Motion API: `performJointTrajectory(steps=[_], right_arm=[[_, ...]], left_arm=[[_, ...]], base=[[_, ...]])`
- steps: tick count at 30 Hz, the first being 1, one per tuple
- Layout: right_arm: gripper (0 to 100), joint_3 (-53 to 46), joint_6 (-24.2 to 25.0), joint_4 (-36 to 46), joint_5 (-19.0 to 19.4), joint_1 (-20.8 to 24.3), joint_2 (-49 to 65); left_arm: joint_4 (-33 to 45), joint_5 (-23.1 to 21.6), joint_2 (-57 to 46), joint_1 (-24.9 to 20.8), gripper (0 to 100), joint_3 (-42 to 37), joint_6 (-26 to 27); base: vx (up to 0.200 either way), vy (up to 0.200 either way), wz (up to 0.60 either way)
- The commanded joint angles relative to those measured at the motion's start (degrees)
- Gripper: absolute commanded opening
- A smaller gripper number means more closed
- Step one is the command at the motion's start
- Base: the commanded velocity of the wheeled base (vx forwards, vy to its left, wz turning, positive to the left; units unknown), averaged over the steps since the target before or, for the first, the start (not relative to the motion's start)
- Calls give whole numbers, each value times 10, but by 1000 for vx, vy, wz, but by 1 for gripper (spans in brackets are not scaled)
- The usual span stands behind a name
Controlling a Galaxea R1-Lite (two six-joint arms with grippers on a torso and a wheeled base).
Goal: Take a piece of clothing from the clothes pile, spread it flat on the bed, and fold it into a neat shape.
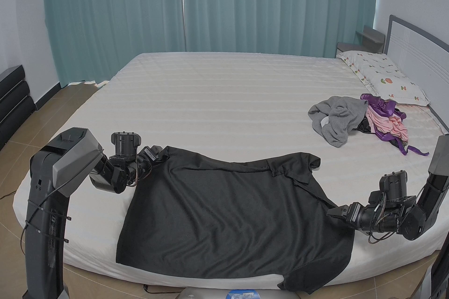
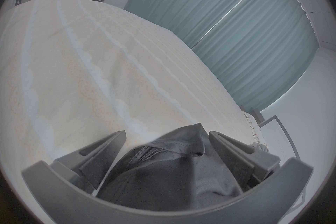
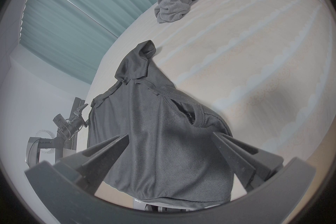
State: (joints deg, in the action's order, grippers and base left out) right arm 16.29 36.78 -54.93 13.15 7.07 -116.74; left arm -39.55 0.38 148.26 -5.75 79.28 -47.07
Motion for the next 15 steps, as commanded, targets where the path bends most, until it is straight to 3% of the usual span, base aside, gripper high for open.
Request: performJointTrajectory(steps=[1, 3, 4, 15], right_arm=[[100, -1, 0, 0, 0, 1, 0], [100, -1, 0, 0, -1, 1, 0], [100, -1, 0, 0, 0, 1, -1], [100, 0, 0, 0, 0, -5, 14]], left_arm=[[1, -1, -12, 1, 100, -11, -1], [-4, 0, -15, 4, 100, -13, -2], [-9, 0, -18, 6, 0, -15, -2], [-28, -3, -25, 0, 0, -44, 28]], base=[[0, 0, 0], [0, 0, 0], [0, 0, 0], [0, 0, 0]])
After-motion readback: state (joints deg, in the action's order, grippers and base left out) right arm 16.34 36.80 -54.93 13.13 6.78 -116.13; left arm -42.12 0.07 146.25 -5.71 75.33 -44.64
